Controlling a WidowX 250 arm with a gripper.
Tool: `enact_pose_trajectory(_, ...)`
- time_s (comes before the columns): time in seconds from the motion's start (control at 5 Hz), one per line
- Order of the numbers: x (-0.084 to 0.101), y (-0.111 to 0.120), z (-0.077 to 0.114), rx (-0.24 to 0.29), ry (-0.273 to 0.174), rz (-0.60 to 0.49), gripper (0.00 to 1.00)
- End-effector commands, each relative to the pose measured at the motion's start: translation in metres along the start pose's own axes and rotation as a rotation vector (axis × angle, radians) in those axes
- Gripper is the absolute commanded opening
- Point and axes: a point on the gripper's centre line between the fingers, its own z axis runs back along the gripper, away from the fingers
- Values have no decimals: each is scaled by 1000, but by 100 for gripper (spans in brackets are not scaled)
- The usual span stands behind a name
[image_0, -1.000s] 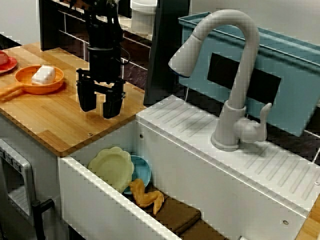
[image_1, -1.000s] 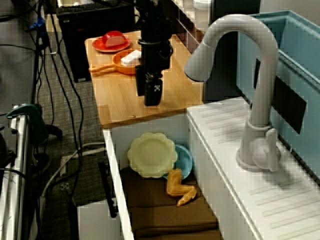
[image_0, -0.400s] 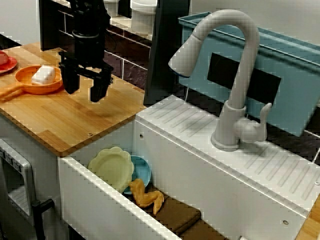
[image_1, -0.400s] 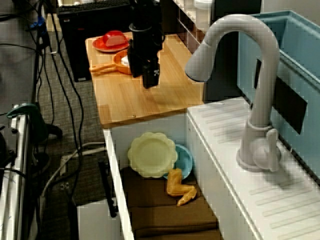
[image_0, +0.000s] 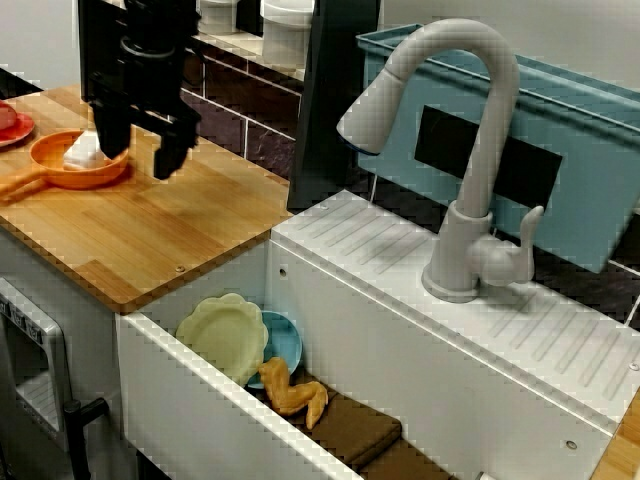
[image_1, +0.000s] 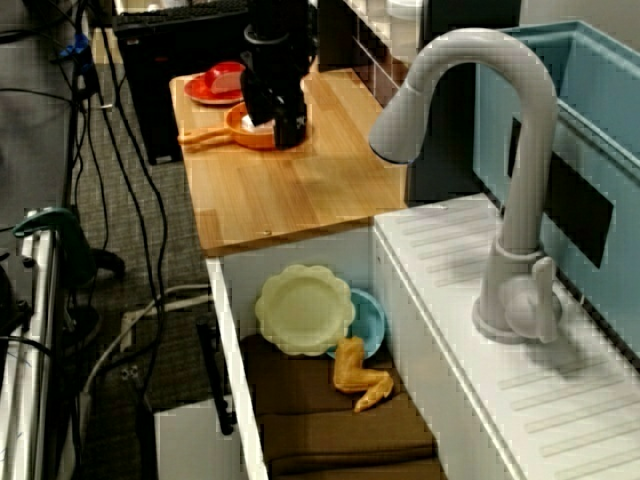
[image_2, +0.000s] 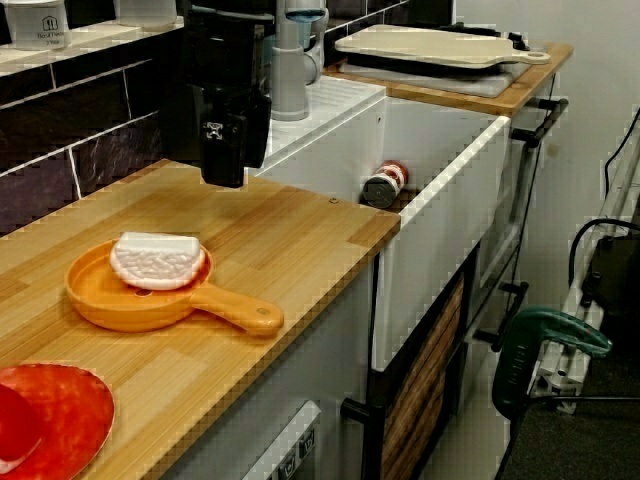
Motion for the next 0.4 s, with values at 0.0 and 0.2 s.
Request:
enact_pose_trajectory(0.0,4,46,20,10,-58,-40,100)
enact_pose_trajectory(0.2,11,64,19,-1,-66,-63,100)
